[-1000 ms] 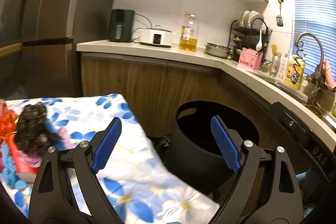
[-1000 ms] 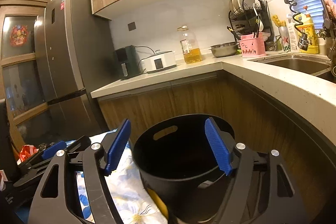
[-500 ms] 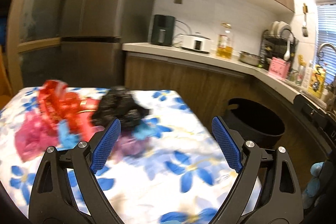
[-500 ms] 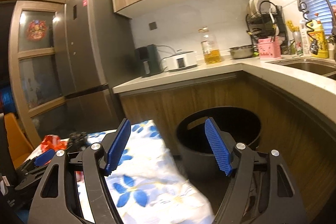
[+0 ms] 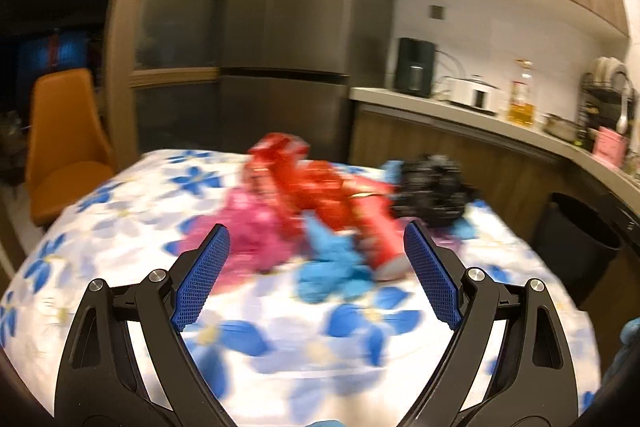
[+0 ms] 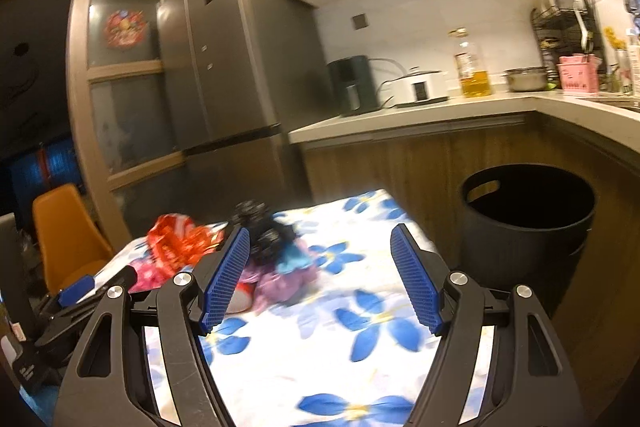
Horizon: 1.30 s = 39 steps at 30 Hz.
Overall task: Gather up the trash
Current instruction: 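Grasp the pink plastic bag with the left tool while the right tool grasps another black bag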
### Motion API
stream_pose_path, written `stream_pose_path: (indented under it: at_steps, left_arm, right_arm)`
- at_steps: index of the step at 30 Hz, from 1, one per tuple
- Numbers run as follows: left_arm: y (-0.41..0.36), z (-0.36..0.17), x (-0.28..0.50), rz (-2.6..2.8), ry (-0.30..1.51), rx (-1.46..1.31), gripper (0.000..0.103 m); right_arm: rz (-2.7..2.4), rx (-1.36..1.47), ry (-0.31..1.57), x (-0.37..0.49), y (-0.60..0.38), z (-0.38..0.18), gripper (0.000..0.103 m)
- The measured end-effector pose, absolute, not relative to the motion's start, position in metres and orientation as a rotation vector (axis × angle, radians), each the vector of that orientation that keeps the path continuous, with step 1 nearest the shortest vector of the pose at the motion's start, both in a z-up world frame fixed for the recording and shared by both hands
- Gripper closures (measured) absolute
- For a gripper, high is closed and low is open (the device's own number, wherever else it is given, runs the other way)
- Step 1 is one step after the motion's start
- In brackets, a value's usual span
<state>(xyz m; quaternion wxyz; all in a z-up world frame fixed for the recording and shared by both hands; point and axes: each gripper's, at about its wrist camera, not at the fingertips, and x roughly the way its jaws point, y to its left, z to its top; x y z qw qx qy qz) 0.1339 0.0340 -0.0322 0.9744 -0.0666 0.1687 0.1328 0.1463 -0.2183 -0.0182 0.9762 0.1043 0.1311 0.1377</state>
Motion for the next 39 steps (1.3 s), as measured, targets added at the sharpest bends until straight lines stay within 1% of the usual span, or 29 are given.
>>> stream_pose_path:
  at_steps: [6,13,16,18,19,21,22,24,25,27,30,37,39]
  left_arm:
    - [0.092,-0.041,0.138,0.387,0.335,-0.164,0.016]
    - [0.119,-0.048,0.174,0.358,0.396,-0.209,0.017]
    - [0.123,-0.054,0.194,0.329,0.451,-0.212,0.025]
    - [0.125,-0.059,0.204,0.31,0.487,-0.226,0.041]
    - [0.127,-0.062,0.208,0.301,0.506,-0.234,0.044]
    - [0.13,-0.068,0.213,0.274,0.543,-0.256,0.066]
    - [0.131,-0.07,0.215,0.265,0.551,-0.263,0.069]
    - [0.129,-0.072,0.214,0.241,0.547,-0.269,0.08]
    - [0.129,-0.072,0.215,0.235,0.545,-0.269,0.082]
    - [0.127,-0.072,0.214,0.218,0.537,-0.268,0.092]
    - [0.126,-0.068,0.206,0.211,0.507,-0.276,0.095]
    - [0.124,-0.048,0.166,0.232,0.415,-0.277,0.095]
    - [0.126,-0.044,0.156,0.237,0.396,-0.295,0.095]
  right_arm:
    - [0.338,0.189,0.284,0.148,-0.184,-0.025,0.031]
    - [0.356,0.185,0.299,0.162,-0.162,-0.028,0.031]
    - [0.351,0.186,0.296,0.172,-0.157,-0.027,0.031]
    - [0.348,0.184,0.294,0.18,-0.154,-0.025,0.031]
    - [0.348,0.182,0.293,0.184,-0.152,-0.025,0.031]
    - [0.345,0.178,0.29,0.192,-0.148,-0.025,0.031]
    - [0.345,0.178,0.288,0.197,-0.146,-0.025,0.031]
    - [0.342,0.175,0.286,0.207,-0.142,-0.024,0.031]
    - [0.342,0.173,0.284,0.211,-0.141,-0.024,0.031]
    - [0.336,0.168,0.279,0.22,-0.137,-0.024,0.031]
    - [0.332,0.172,0.275,0.234,-0.134,-0.024,0.031]
    - [0.335,0.146,0.302,0.267,-0.119,-0.029,0.031]
    - [0.346,0.141,0.324,0.275,-0.114,-0.034,0.034]
